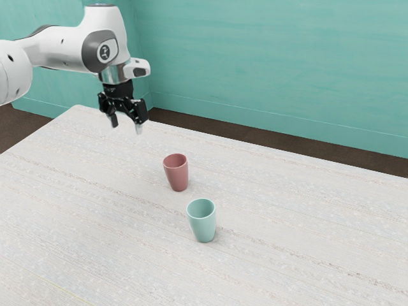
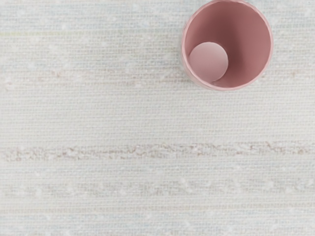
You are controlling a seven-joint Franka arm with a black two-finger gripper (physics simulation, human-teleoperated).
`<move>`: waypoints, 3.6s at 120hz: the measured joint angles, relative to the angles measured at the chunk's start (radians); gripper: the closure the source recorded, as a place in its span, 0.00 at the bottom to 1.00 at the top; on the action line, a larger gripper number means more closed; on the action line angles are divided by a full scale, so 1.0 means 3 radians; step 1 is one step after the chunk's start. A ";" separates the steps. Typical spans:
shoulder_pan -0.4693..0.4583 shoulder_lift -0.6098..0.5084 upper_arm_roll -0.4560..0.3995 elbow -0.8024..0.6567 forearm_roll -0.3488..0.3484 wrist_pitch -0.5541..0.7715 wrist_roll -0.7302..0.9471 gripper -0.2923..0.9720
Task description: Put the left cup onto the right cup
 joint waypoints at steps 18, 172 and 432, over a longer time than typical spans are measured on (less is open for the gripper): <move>0.0005 0.0160 -0.0008 0.0211 0.0001 -0.0006 0.0010 0.23; 0.0069 0.1230 -0.0113 0.1233 -0.0013 0.0009 0.0031 0.23; -0.0072 0.1227 -0.0411 0.0807 -0.0001 0.0656 -0.0032 0.23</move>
